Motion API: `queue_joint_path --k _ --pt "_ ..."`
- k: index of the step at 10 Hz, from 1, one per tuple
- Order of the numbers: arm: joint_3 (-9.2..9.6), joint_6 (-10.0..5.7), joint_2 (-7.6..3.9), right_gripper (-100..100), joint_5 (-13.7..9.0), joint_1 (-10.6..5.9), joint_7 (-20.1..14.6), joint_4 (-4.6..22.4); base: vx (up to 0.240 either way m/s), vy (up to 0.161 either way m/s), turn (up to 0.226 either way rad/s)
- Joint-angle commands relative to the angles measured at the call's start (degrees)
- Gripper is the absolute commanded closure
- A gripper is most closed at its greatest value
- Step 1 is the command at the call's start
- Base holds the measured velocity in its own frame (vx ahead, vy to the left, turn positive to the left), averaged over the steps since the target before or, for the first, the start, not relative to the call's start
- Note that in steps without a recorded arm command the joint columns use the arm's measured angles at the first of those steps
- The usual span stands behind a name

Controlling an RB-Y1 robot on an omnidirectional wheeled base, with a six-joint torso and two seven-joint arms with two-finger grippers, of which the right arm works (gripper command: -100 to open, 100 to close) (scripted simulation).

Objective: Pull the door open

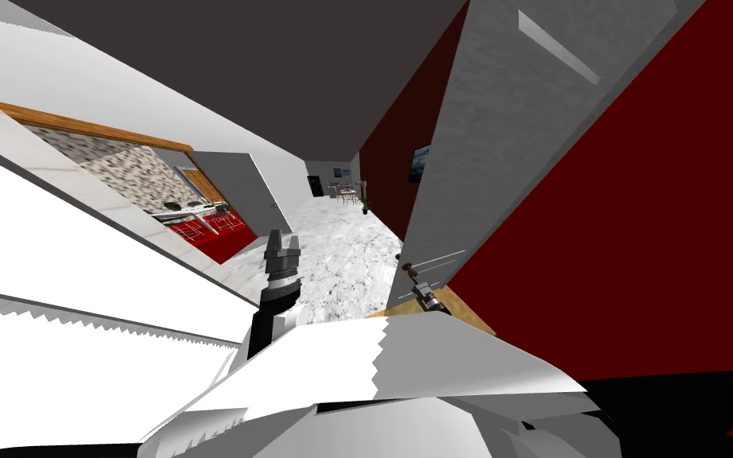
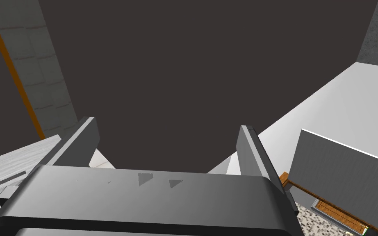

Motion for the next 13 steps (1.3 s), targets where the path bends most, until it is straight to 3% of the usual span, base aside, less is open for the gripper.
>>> queue_joint_path --k 1,7,13 --pt "0.11 -0.80 -0.49 -100 0.05 0.49 -0.19 -0.40 -0.124 0.003 -0.043" --pt "0.31 -2.54 -1.51 -100 0.15 1.46 -0.54 -1.06 -0.163 -0.048 -0.036" --pt "-2.38 -1.96 2.09 -100 8.26 -1.06 -2.31 -1.65 0.163 0.063 -0.102"
